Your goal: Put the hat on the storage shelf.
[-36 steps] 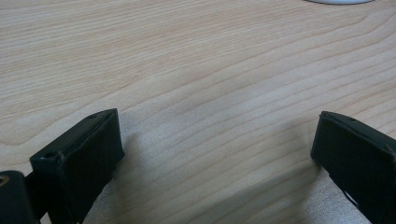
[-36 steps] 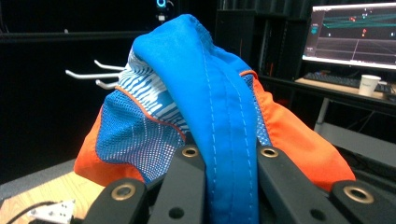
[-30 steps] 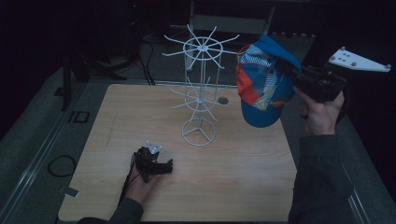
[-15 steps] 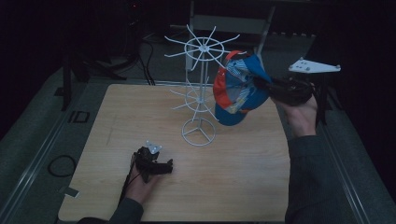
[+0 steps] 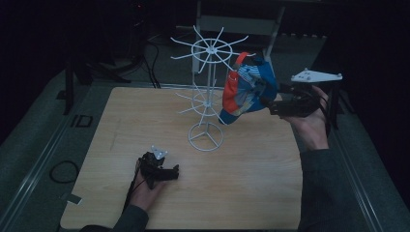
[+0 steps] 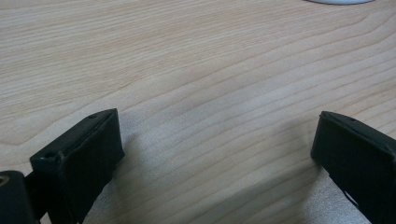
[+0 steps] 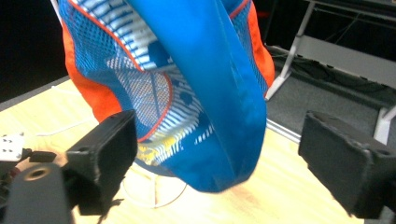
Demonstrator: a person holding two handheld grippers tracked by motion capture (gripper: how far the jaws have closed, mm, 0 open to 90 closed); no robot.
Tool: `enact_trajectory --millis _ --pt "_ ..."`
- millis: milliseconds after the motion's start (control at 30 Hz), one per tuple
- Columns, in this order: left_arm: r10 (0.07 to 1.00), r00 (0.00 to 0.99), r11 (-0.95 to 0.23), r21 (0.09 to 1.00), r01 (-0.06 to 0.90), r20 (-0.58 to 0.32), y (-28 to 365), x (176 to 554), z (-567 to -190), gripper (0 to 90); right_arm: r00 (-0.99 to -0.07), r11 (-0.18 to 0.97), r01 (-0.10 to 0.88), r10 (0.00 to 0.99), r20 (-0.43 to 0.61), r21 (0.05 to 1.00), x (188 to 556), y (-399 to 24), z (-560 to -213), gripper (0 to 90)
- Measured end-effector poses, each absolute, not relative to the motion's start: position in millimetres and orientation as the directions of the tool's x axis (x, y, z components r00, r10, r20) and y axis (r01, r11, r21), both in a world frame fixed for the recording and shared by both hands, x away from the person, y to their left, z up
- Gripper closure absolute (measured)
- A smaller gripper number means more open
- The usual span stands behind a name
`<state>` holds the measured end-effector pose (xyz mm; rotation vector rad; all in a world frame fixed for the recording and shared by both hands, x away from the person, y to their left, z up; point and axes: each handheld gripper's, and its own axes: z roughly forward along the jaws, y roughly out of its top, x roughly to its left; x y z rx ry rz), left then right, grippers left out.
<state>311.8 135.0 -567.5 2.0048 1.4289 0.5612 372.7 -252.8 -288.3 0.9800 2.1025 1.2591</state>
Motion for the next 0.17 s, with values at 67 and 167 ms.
enact_trajectory --millis 67,167 --pt "0.944 0.329 -0.234 0.687 0.687 -0.007 135.0 311.7 -567.5 2.4 -0.624 0.31 0.328 0.781 -0.042 0.892 371.0 -254.6 -289.4 10.6" --pt "0.944 0.329 -0.234 0.687 0.687 -0.007 135.0 311.8 -567.5 2.4 -0.62 0.297 0.343 0.784 -0.023 0.891 367.1 -259.8 -292.9 10.3"
